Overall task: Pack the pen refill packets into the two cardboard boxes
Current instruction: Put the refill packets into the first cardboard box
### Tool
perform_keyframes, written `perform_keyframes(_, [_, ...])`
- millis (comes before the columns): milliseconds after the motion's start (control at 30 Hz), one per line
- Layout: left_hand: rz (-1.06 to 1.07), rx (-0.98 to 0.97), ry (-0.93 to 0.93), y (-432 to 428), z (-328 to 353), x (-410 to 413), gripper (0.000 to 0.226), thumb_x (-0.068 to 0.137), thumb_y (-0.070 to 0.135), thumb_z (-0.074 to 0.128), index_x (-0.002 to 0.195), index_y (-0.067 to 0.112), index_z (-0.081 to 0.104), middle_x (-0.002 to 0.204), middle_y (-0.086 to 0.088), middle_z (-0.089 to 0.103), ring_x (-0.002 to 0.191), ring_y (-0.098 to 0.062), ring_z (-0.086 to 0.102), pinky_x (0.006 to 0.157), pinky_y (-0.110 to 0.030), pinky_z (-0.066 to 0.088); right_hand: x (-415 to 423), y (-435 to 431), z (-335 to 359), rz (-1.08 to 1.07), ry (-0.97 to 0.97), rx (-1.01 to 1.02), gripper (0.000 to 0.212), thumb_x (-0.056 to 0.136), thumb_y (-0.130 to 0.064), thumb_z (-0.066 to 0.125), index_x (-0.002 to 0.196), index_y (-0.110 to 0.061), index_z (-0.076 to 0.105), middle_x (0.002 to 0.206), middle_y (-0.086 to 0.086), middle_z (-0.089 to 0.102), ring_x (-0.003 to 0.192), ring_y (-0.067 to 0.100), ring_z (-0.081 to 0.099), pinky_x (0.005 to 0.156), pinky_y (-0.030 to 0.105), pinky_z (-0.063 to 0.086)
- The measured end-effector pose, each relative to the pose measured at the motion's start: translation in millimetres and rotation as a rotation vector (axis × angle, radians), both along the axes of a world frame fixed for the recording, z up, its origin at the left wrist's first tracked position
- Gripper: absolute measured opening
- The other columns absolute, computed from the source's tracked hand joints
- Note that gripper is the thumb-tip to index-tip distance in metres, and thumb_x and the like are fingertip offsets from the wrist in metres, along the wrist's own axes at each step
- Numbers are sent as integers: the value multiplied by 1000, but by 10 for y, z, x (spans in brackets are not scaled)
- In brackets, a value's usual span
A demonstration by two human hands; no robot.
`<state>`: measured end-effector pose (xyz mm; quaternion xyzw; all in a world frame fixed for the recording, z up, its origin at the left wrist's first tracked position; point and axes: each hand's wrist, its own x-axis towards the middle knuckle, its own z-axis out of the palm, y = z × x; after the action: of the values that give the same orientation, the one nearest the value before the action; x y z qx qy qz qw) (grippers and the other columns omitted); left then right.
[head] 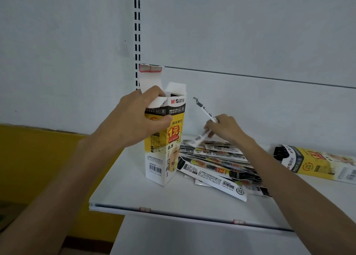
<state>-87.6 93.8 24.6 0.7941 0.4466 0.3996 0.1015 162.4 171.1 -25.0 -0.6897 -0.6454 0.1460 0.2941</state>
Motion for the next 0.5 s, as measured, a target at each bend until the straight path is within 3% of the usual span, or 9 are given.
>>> perform_keyframes(100, [-3, -2, 4, -6, 0, 4, 27, 78, 36, 63, 96, 40, 44, 99, -3, 55, 86, -13, 51, 58, -18, 42, -6, -124, 55, 33, 9, 39, 26, 83, -35, 66, 84, -9, 61, 67, 3, 57, 51, 11, 45, 45, 16, 36])
perform_keyframes(167, [-14, -7, -1, -8, 4, 9, 26, 78, 37, 63, 96, 40, 44, 98, -2, 55, 88, -14, 52, 59, -20, 43, -12, -214, 76, 84, -9, 31, 25, 82, -22, 67, 105, -17, 59, 77, 3, 59, 55, 9, 48, 42, 9, 35])
perform_keyframes(233, [-17, -11, 8, 0, 5, 8, 26, 77, 38, 62, 96, 41, 44, 99, -3, 55, 90, -15, 52, 63, -22, 46, -18, -300, 92, 125, 36, -11, 47, 85, -15, 62, 128, -26, 45, 79, 0, 58, 59, 11, 50, 49, 15, 38])
perform_keyframes(267, [-17, -16, 16, 4, 7, 5, 27, 77, 39, 62, 97, 41, 43, 100, -2, 55, 91, -16, 52, 65, -24, 47, -19, -328, 107, 128, 79, -16, 47, 88, -16, 57, 131, -26, 41, 81, -1, 59, 63, 12, 52, 54, 19, 39])
perform_keyframes(333, [-21, -28, 28, 16, 13, -2, 28, 78, 38, 62, 99, 41, 43, 101, -2, 55, 91, -15, 53, 65, -24, 48, -35, -379, 170, 113, 163, 4, 27, 92, -17, 47, 117, -12, 54, 86, 0, 62, 74, 16, 53, 64, 26, 40])
perform_keyframes(400, [-42, -41, 40, 21, 46, -10, 32, 78, 36, 63, 101, 42, 41, 101, 0, 56, 87, -12, 54, 63, -22, 49, -84, -455, 285, 124, 290, 14, 21, 92, -18, 46, 95, -3, 61, 81, 5, 58, 72, 17, 49, 65, 27, 38])
perform_keyframes(467, [-76, -60, 51, 12, 96, -11, 38, 78, 33, 63, 104, 46, 39, 101, 4, 57, 83, -7, 56, 59, -19, 48, -153, -533, 424, 176, 436, 45, 8, 89, -14, 55, 83, -10, 56, 65, 0, 48, 59, 12, 43, 58, 23, 38])
perform_keyframes(500, [-91, -70, 56, 2, 116, -10, 41, 78, 31, 63, 106, 47, 39, 99, 7, 58, 81, -5, 56, 57, -17, 46, -185, -556, 492, 197, 493, 74, 11, 87, -11, 59, 78, -13, 53, 59, -3, 43, 53, 10, 40, 54, 22, 38])
